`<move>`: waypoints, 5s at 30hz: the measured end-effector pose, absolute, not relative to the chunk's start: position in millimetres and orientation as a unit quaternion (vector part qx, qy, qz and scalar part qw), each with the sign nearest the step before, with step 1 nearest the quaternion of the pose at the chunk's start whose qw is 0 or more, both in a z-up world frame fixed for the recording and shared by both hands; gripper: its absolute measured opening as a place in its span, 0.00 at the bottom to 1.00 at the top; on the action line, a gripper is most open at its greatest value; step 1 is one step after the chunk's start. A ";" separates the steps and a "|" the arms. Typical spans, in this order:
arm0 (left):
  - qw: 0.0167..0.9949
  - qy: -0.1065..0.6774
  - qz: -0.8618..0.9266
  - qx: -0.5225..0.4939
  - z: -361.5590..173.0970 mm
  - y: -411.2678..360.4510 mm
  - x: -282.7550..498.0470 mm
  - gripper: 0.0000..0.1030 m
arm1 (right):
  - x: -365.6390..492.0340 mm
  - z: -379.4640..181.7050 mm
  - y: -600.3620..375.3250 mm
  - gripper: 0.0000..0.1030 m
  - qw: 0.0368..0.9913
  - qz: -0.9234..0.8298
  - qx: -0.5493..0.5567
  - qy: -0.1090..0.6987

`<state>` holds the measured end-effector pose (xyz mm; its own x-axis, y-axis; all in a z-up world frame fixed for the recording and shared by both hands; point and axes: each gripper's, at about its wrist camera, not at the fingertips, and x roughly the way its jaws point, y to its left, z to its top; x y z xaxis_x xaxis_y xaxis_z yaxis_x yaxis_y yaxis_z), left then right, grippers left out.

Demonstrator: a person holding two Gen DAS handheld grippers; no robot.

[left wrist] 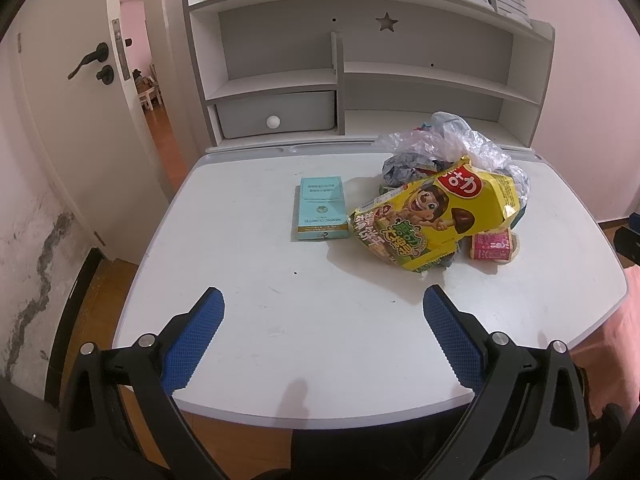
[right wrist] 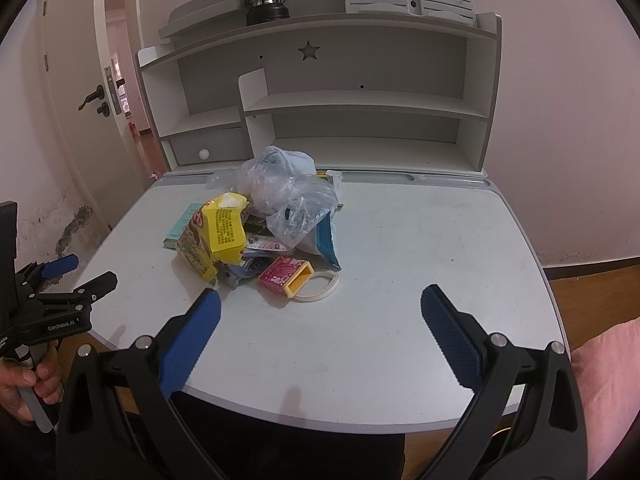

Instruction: Collect trash

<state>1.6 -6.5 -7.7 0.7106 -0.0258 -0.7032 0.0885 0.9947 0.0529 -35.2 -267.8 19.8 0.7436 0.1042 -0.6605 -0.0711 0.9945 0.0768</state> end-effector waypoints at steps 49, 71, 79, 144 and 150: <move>0.900 0.372 -0.193 0.122 -20.1 -66.4 50.7 0.94 | -28.4 12.3 -283.0 0.94 0.929 0.036 0.033 0.368; 0.894 0.368 -0.228 0.114 5.6 -49.1 61.3 0.38 | 47.1 -57.5 -231.5 0.90 0.884 0.111 -0.032 0.454; 0.889 0.380 -0.242 0.080 -2.1 -24.5 62.0 0.18 | 83.3 -74.5 -200.7 0.89 0.861 0.152 -0.110 0.472; 0.637 0.491 -0.562 0.194 -212.7 -527.7 -114.8 0.09 | -279.7 -180.9 -653.9 0.46 0.790 -0.308 0.290 0.444; 0.617 0.517 -0.558 0.199 -253.8 -582.2 -117.0 0.19 | -281.3 -215.5 -684.8 0.46 0.769 -0.318 0.314 0.457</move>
<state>-117.0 -582.2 -253.8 -0.1585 -0.4833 -0.8610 0.8950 0.2979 -0.3320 -281.3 -684.8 -215.5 0.3804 -0.2024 -0.9024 0.7762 0.6003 0.1926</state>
